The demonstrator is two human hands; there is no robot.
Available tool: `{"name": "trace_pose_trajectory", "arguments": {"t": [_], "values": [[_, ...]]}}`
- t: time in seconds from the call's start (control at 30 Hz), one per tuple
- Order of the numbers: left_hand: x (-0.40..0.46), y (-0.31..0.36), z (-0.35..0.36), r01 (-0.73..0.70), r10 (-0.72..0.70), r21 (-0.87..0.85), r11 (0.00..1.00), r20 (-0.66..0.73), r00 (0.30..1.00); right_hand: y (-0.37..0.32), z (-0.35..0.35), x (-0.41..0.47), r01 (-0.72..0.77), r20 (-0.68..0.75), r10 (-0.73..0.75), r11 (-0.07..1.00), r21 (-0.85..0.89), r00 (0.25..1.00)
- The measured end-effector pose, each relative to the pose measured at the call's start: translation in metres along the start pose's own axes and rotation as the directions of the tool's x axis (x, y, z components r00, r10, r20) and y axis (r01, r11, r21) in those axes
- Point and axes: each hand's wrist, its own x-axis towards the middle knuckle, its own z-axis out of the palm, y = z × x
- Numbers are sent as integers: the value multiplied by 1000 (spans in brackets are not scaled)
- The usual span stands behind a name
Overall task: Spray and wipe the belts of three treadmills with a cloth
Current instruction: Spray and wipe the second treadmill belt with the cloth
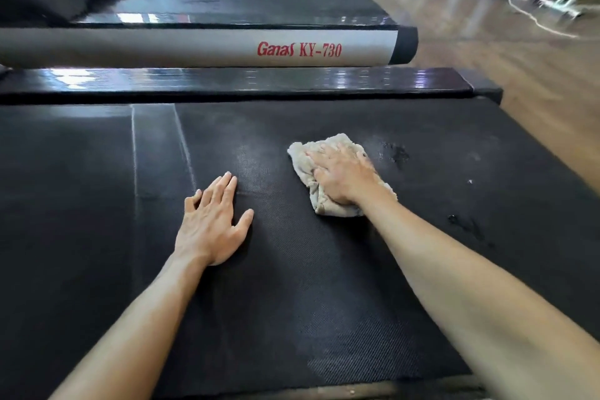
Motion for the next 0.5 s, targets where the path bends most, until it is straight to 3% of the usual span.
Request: {"name": "trace_pose_trajectory", "arguments": {"t": [0.07, 0.13, 0.23, 0.37, 0.5], "values": [[-2, 1, 2, 11, -11, -12, 1000, -19, 1000, -27, 6, 7, 1, -49, -1, 1000, -3, 999], [0, 0, 1, 3, -4, -28, 1000, -19, 1000, -49, 10, -7, 102, -41, -101, 994, 26, 994], [-1, -1, 3, 7, -10, -51, 999, -54, 999, -36, 11, -39, 203, -27, -201, 976, 74, 979], [2, -1, -2, 6, -13, -96, 995, -71, 997, 5, -5, -23, 116, -1, -116, 989, 95, 993], [32, -5, -11, -68, 51, -126, 990, -136, 989, -13, -16, 52, -12, -70, 18, 997, 76, 997]]}}
